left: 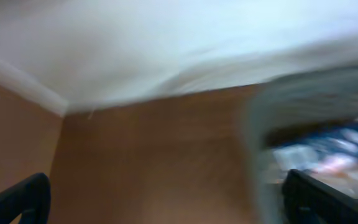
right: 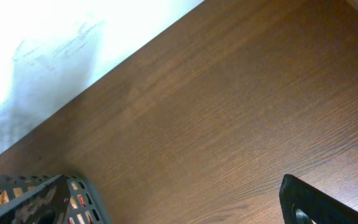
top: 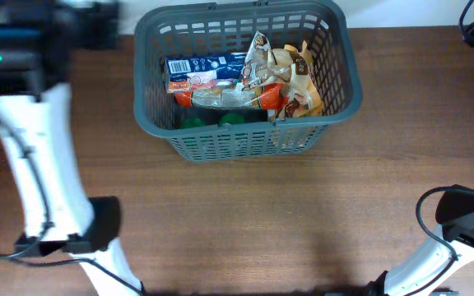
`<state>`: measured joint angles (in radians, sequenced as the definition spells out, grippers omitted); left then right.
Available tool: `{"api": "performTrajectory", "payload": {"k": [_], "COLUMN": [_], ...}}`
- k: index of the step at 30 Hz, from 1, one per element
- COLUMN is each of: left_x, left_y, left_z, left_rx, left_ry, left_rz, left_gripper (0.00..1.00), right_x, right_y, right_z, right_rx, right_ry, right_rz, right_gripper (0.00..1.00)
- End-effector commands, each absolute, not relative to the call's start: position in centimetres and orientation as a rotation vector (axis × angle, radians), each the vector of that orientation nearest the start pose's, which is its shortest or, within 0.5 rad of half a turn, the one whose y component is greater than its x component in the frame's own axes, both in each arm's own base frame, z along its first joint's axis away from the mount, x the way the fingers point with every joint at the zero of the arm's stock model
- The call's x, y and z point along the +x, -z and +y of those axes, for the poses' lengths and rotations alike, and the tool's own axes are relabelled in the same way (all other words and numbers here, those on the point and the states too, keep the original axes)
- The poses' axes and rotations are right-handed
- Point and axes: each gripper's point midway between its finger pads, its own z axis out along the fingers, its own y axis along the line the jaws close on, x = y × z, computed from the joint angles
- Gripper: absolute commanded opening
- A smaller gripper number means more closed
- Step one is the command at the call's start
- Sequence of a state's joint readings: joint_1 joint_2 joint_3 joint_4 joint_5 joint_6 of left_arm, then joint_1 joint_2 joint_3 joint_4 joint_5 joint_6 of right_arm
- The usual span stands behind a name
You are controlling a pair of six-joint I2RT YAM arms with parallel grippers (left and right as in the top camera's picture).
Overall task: Pack container
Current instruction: 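Withdraw the left gripper from the basket to the left side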
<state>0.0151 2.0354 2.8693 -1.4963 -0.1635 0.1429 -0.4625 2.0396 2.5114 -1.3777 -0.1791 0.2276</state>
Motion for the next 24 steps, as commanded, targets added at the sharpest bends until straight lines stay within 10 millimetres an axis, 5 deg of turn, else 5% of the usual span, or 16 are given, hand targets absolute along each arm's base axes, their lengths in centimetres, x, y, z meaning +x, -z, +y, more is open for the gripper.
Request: {"api": "performTrajectory", "payload": {"k": [1, 4, 10, 20, 24], "left_x": [45.3, 44.3, 42.5, 41.6, 41.6], "left_y": [-38.9, -36.3, -31.8, -29.2, -29.2], "left_z": [8.6, 13.5, 17.9, 19.0, 19.0], "left_rx": [-0.249, -0.383, -0.536, -0.589, -0.590], "left_ry": [-0.119, -0.147, -0.168, -0.162, -0.162], "left_rz": [2.318, 2.385, 2.508, 2.583, 2.583], "left_gripper": [0.99, 0.99, 0.99, 0.99, 0.99], "right_x": [44.4, 44.4, 44.4, 44.7, 44.3], "right_y": [-32.0, -32.0, -32.0, -31.5, -34.0], "right_z": [-18.7, -18.7, -18.7, -18.8, -16.4], "right_rx": [0.759, 0.759, 0.759, 0.763, 0.692], "right_ry": [-0.130, -0.130, -0.130, -0.132, -0.140], "right_rz": [2.344, 2.344, 2.344, 2.355, 2.322], "right_gripper": [0.99, 0.99, 0.99, 0.99, 0.99]}}
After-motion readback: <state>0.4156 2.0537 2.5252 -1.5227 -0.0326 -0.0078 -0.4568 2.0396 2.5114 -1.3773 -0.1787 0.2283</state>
